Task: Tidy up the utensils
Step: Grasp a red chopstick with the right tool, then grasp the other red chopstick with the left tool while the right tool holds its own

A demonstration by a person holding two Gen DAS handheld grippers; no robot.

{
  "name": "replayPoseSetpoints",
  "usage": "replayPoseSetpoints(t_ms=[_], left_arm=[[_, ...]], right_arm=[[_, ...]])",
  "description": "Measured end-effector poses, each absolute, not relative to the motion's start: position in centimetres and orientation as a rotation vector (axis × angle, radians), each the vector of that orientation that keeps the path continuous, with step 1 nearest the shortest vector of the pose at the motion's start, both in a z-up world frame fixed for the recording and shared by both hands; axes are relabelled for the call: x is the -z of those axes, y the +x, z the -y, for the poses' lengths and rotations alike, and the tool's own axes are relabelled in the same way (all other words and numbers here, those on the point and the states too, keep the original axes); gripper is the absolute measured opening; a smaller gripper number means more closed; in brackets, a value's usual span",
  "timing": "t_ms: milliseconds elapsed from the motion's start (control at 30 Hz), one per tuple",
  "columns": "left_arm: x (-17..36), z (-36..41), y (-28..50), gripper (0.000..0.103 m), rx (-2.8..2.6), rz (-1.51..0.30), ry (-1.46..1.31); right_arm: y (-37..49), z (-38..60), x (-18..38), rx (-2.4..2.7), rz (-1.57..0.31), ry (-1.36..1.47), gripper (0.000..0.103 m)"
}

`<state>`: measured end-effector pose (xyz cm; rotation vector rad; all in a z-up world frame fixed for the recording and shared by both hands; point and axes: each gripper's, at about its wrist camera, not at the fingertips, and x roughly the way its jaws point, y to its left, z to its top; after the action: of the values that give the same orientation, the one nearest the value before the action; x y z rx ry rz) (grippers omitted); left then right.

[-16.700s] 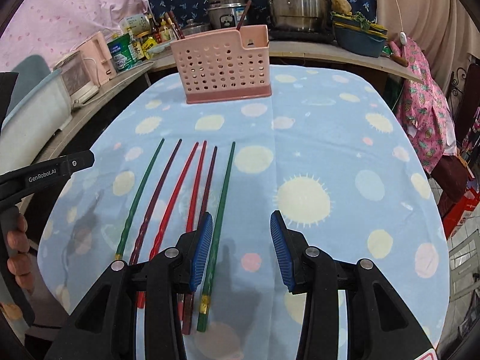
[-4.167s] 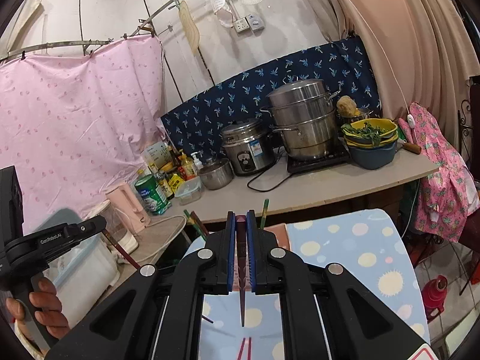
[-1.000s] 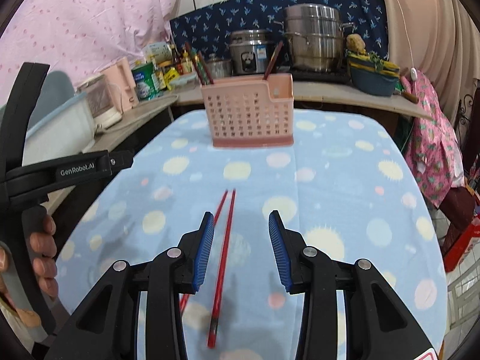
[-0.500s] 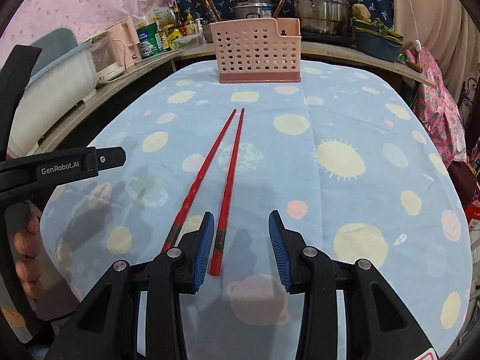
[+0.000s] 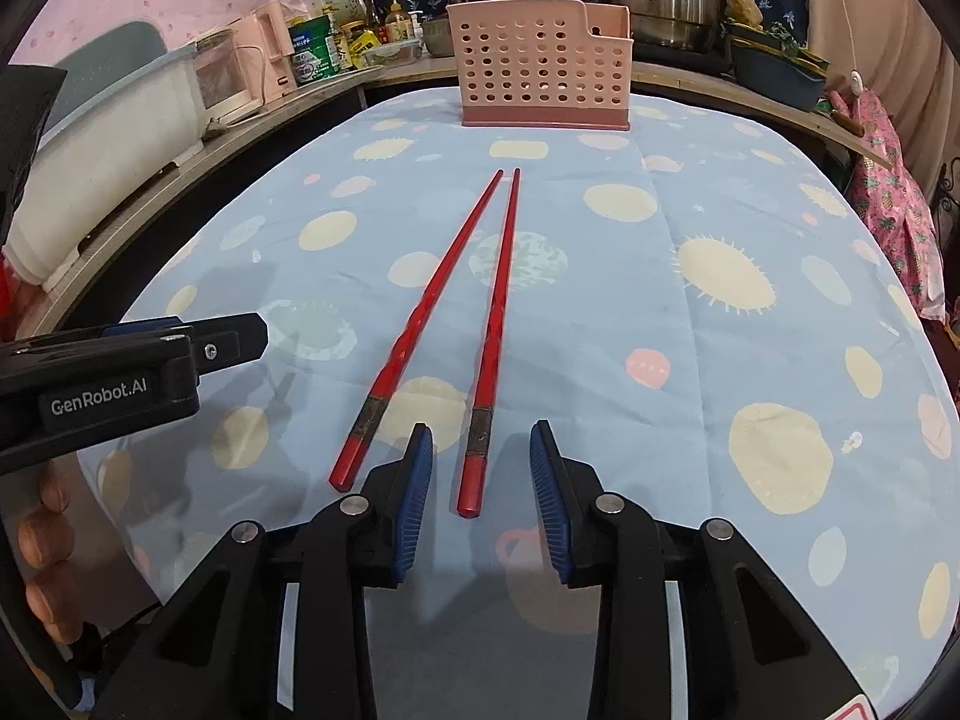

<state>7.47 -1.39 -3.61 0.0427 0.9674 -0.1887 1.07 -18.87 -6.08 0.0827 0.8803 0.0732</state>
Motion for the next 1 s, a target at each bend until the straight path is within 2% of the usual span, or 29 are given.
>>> replayPoseSetpoints(t_ms=[233, 733, 1000], left_arm=[[3.6, 2.0, 7.0, 0.067, 0.207, -0.965, 0.05], [3.8, 4.2, 6.0, 0.078, 0.267, -0.968, 0.072], [4.9, 5.9, 5.7, 0.079, 0.313, -0.995, 0.089]], right_arm=[[0.7, 19.5, 6.1, -0.056, -0.881, 0.091, 0.008], [-0.8, 22.1, 6.2, 0.008, -0.871, 0.147, 0.007], [-1.4, 22.8, 6.1, 0.023, -0.866, 0.171, 0.007]])
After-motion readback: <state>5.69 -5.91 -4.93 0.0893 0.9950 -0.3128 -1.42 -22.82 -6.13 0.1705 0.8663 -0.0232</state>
